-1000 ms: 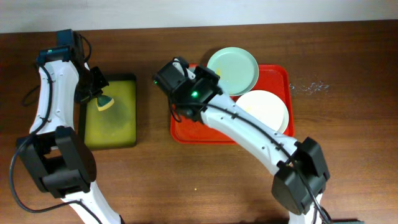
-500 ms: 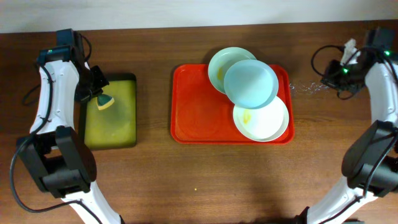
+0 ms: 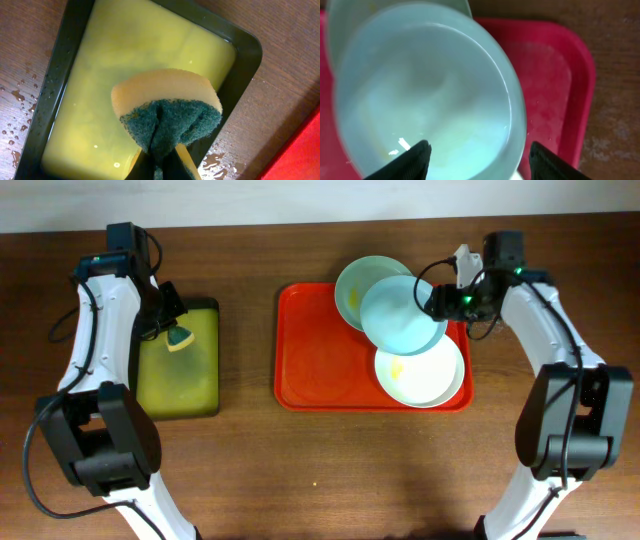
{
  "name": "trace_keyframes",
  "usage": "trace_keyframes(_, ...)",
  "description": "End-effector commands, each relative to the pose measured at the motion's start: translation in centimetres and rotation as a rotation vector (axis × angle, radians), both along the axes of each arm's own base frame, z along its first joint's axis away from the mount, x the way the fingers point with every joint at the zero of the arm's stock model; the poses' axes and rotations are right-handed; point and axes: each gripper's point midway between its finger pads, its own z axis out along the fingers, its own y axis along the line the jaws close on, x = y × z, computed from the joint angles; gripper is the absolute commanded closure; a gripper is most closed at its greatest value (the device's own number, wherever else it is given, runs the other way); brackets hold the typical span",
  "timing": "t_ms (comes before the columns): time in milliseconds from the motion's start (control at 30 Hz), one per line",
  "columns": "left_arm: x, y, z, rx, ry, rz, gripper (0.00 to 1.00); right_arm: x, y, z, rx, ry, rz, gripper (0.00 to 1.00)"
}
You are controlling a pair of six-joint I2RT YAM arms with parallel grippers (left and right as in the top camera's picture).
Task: Clean dirty plates on tray and stack at the side
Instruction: 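Lift the blue plate with the right gripper and place it right of the red tray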
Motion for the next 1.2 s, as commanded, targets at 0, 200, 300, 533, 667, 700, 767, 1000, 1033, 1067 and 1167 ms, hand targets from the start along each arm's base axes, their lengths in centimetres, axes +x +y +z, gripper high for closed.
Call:
trace_keyframes(0, 0.2, -0.3, 0.4, -0.007, -0.012, -0.004, 1.0, -0.4, -0.2, -2.1, -0.047, 0.004, 0.0, 0.36)
trace_keyframes(200, 0.2, -0.3, 0.4, -0.007, -0.012, -0.004, 1.0, -0.7, -1.3, -4.4, -0.091, 0.052, -0.046, 0.55)
trace_keyframes(300, 0.2, -0.3, 0.4, -0.007, -0.011, -0.004, 1.0, -0.7, -1.1, -5.1, -0.083, 0.062, -0.044, 0.82)
trace_keyframes(533, 0.3, -0.3, 0.4, -0.006, -0.016, -0.004, 1.0, 0.1, -1.2, -0.4, -0.078, 0.023, -0.062, 0.96)
trace_keyframes(667, 0.3, -0.3, 0.4, -0.006, -0.016, -0.004, 1.0, 1.0, -1.9, 4.8, 0.048, -0.024, -0.064, 0.96)
trace_keyframes(700, 0.3, -0.3, 0.4, -0.006, -0.016, -0.004, 1.0, 1.0, -2.2, 5.9, 0.148, -0.039, -0.06, 0.96)
trace_keyframes(767, 0.3, -0.3, 0.4, -0.006, -0.016, -0.004, 1.0, 0.8, -4.8, 6.8, 0.245, -0.06, -0.103, 0.96)
trace_keyframes(1000, 0.4, -0.3, 0.5, -0.005, -0.019, -0.004, 1.0, -3.9, -22.7, 6.3, 0.231, -0.074, -0.548, 0.96)
trace_keyframes(1033, 0.4, -0.3, 0.5, -0.006, -0.019, -0.004, 1.0, -4.6, -24.0, 5.9, 0.197, -0.06, -0.585, 0.96)
trace_keyframes(1067, 0.4, -0.3, 0.5, -0.006, -0.019, -0.004, 1.0, -5.3, -25.3, 5.1, 0.152, -0.033, -0.632, 0.96)
trace_keyframes(1167, 0.4, -0.3, 0.5, -0.005, -0.018, -0.004, 1.0, -6.7, -27.7, 1.8, 0.048, 0.047, -0.791, 0.96)
